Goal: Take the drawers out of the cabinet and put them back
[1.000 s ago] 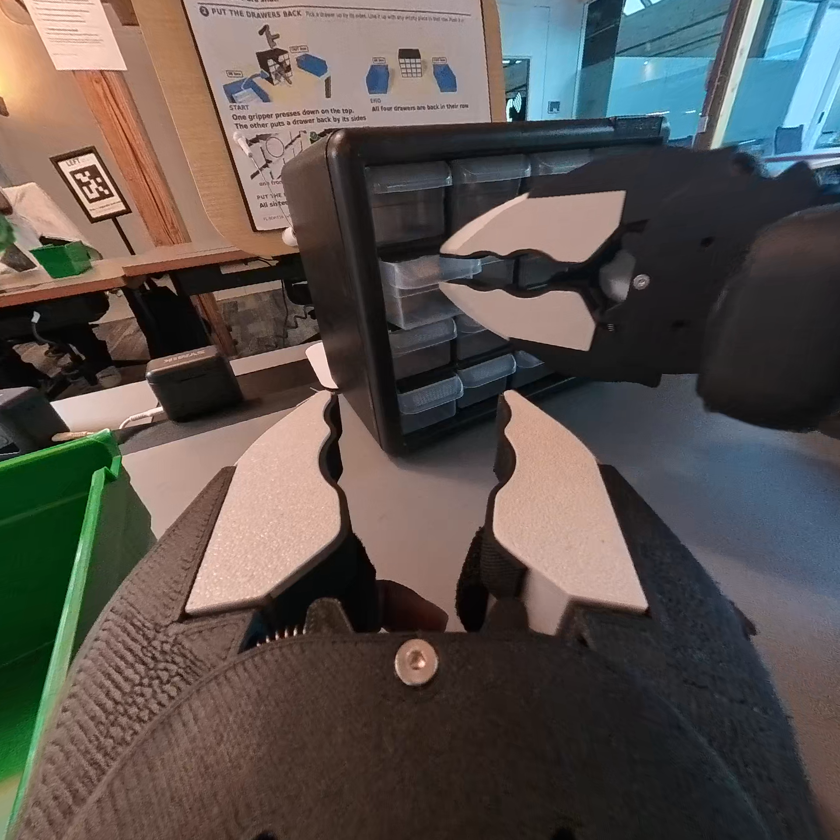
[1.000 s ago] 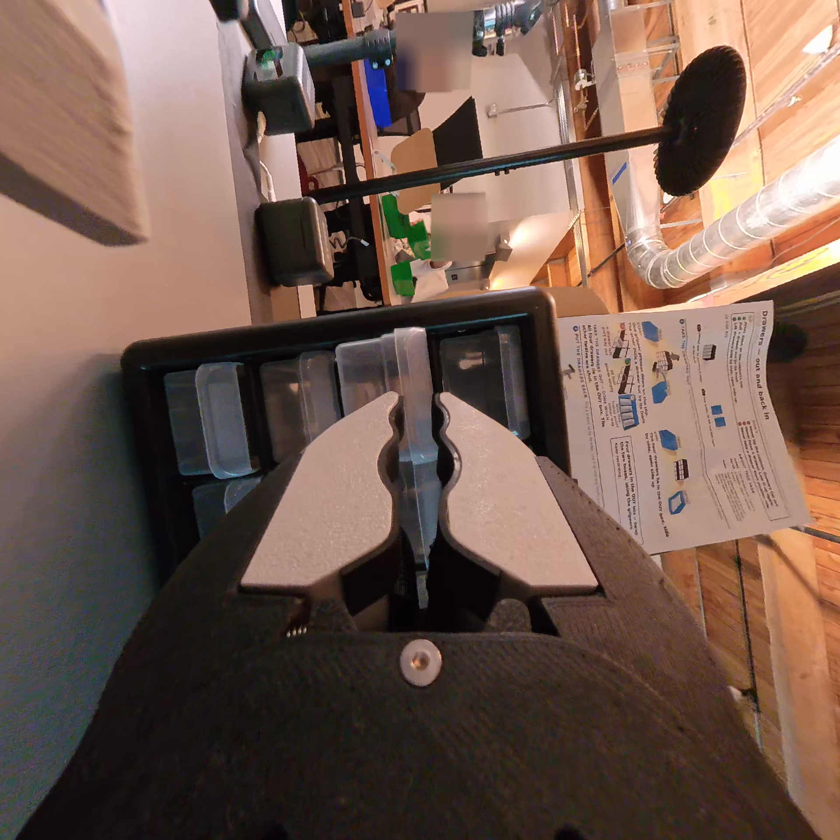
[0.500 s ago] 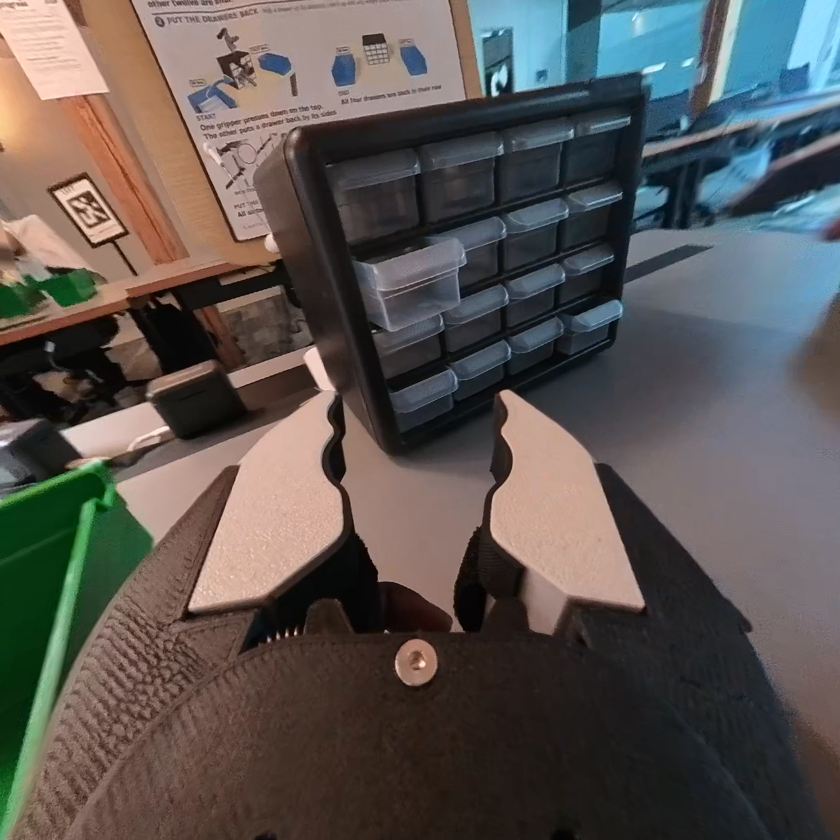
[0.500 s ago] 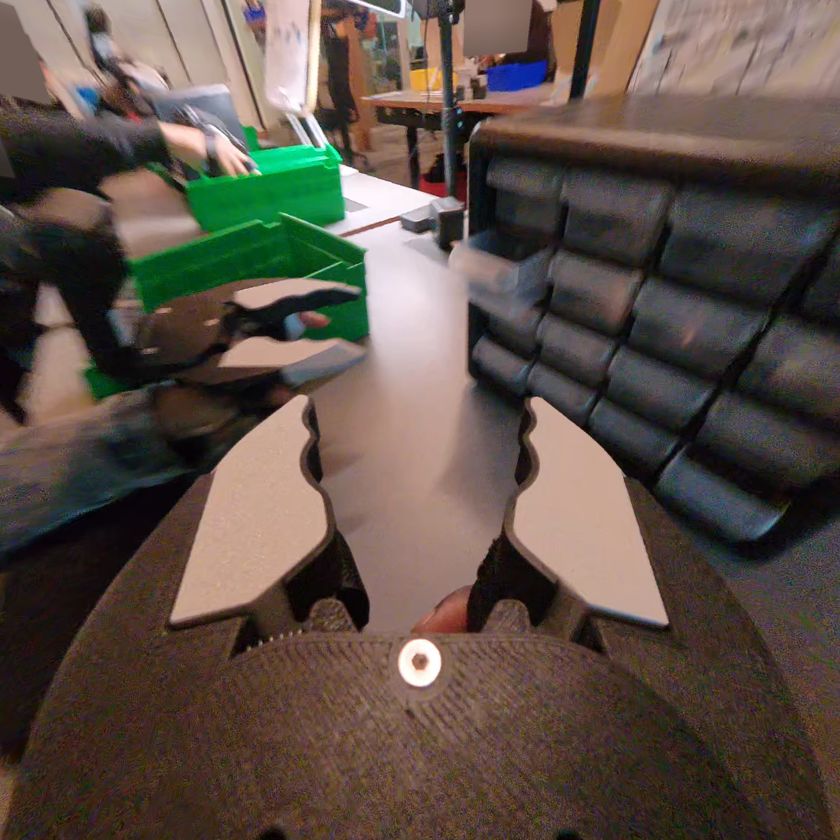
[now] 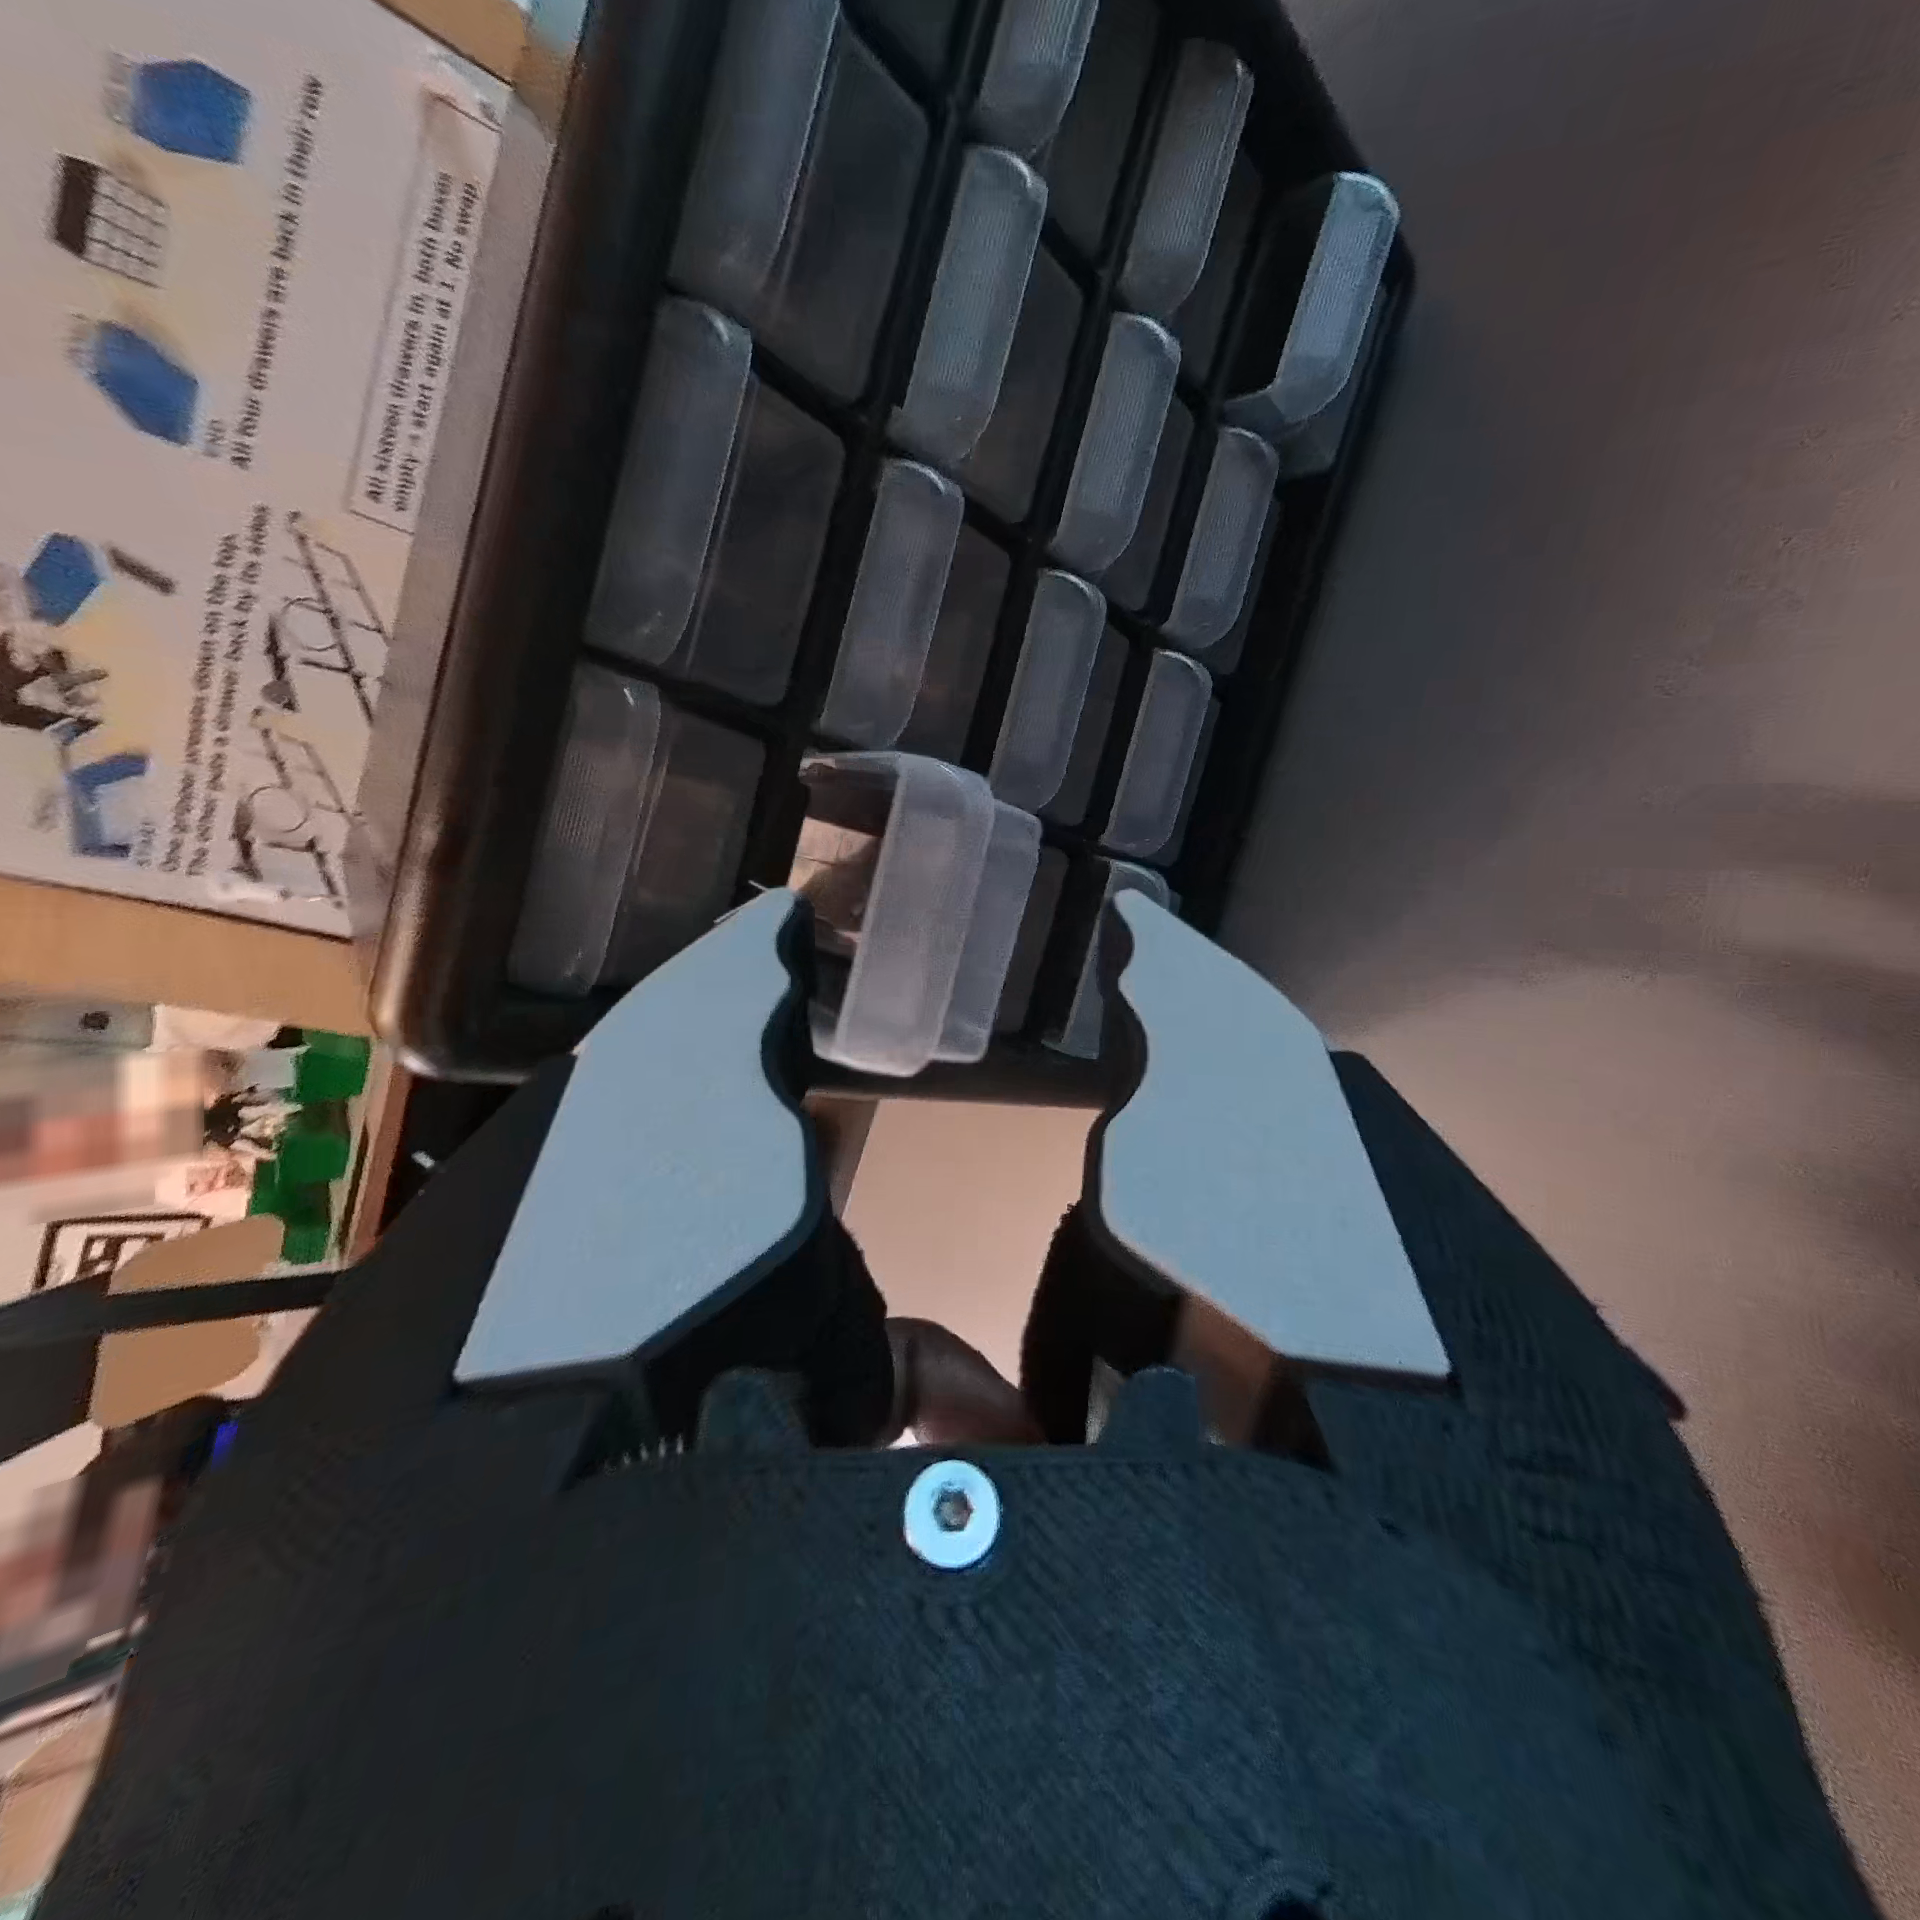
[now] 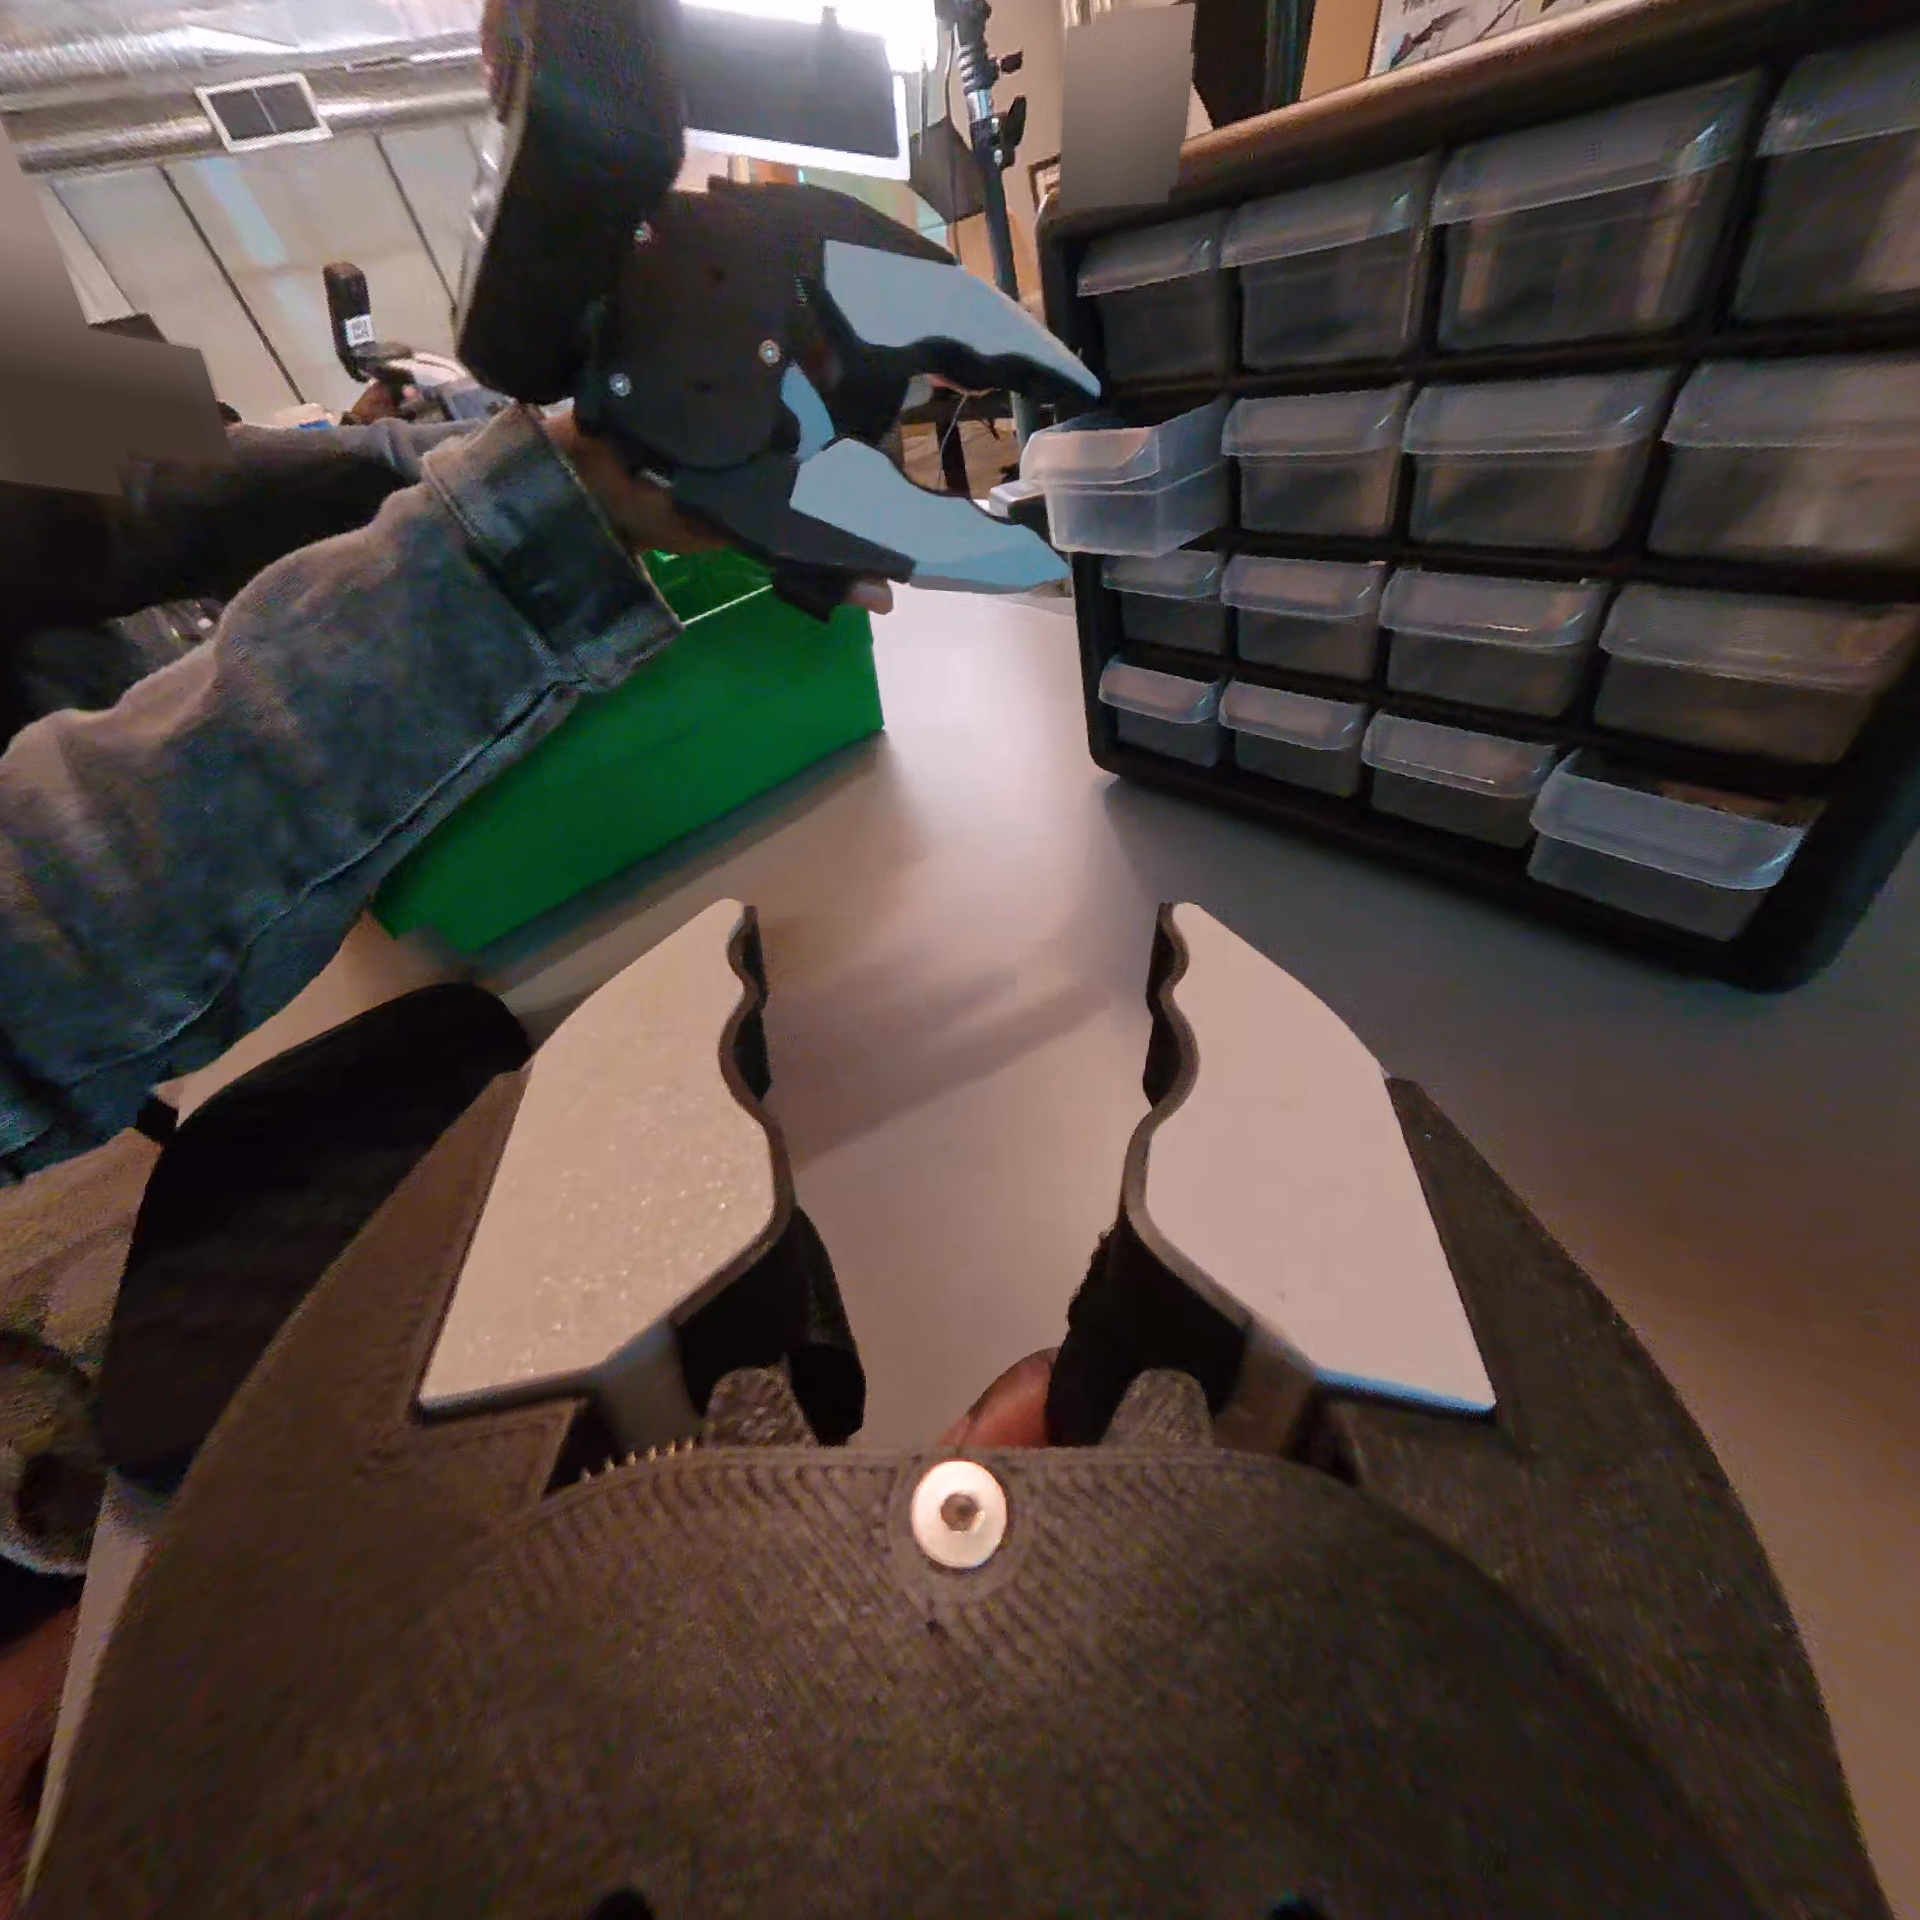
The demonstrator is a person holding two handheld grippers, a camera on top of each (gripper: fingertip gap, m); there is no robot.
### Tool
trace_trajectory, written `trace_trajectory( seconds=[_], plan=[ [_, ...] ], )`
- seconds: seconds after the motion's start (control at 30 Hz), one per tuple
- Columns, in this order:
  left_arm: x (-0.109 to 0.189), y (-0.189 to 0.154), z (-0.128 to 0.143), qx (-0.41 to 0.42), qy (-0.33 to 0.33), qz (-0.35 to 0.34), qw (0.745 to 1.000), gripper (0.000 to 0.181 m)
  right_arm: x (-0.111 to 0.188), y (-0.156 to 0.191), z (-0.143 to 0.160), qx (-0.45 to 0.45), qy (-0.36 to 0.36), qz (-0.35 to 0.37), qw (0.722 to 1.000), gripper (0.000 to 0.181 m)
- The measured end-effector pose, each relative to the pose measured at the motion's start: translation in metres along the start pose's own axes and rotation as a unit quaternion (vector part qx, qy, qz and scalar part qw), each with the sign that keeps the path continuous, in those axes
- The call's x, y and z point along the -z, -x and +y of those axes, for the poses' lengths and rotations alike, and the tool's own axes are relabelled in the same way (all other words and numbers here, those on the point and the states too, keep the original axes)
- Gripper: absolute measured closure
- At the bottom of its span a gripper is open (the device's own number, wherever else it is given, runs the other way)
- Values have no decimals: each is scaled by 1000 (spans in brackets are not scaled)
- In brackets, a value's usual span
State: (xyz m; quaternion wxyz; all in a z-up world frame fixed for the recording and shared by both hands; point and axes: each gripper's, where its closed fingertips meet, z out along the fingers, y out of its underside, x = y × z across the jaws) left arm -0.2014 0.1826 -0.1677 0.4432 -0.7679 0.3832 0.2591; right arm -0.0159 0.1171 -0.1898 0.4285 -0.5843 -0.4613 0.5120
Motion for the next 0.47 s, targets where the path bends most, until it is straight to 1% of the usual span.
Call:
trace_trajectory(
  seconds=[0.13, 0.17, 0.23, 0.37, 0.47],
  plan=[
    [-13, 4, 10, -12, 20, 42, 999, 144, 1, -5, -1, 13, -4, 17, 1000, 113],
    [-15, 3, 14, -19, 31, 52, 998, 150, 1, -6, 0, 19, -2, 20, 1000, 114],
    [-15, 1, 19, -32, 45, 67, 996, 156, 1, -7, 2, 23, 1, 25, 999, 114],
    [1, -14, 12, -35, 48, 123, 991, 162, 2, -9, 1, 15, -5, 25, 1000, 116],
    [15, -22, 11, -50, 64, 145, 986, 162, 3, -11, -2, 4, -13, 26, 1000, 117]
  ],
)
